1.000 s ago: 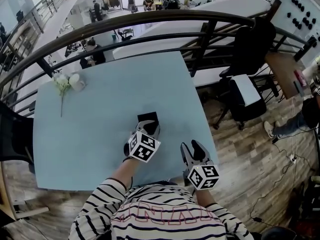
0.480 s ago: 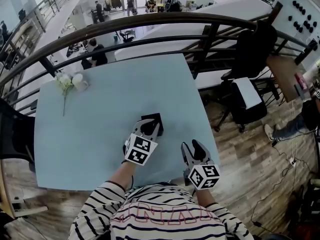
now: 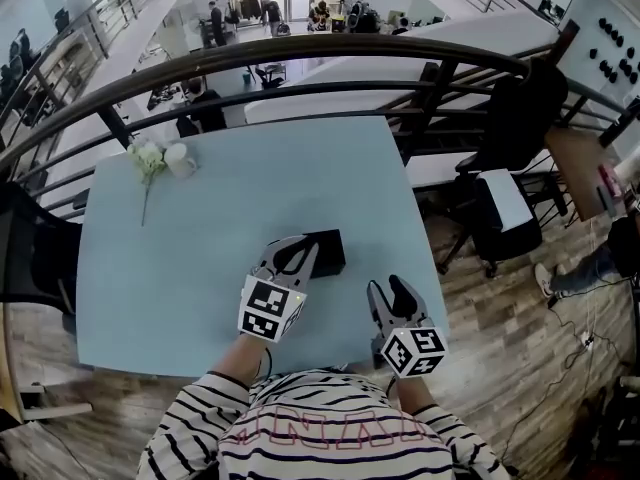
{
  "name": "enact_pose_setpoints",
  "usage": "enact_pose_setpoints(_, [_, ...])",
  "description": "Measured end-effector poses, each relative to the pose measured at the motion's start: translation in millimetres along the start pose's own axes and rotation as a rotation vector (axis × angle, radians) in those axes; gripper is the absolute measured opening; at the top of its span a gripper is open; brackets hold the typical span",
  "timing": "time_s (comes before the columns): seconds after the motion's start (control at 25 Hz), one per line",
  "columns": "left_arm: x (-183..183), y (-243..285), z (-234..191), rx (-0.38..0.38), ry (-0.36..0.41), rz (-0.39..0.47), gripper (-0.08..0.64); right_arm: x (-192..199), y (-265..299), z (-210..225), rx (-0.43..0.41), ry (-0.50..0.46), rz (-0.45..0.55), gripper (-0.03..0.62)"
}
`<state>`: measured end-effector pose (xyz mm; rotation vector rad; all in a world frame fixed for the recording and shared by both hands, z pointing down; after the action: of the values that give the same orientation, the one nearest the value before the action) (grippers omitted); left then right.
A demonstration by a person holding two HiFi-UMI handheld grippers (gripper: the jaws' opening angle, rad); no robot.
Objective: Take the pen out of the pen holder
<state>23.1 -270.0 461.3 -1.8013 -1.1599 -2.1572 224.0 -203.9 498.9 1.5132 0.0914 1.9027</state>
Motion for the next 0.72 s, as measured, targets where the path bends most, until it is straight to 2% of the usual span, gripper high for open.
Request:
enact_pose_setpoints(0.36, [0, -57, -27, -0.048, -0.049, 0.074, 0.054, -13, 10, -34, -0.04, -0.026, 0.024, 0.204])
enact_pose_setpoints(0.72, [21, -103, -46, -0.096, -0.097, 0.081, 0.052, -13, 13, -68, -0.07, -0.052, 0.031, 0.201])
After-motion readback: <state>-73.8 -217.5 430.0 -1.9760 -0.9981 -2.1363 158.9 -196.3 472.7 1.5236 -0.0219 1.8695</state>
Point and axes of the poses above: the fingertips, and each gripper's own axes: y forward along the fingers, z to its right, x out of its underside, the point moved 6 cm from there along -y, backward along the fingers, and after that the axes turned 12 degrees about -z, right-handed, at the moved point
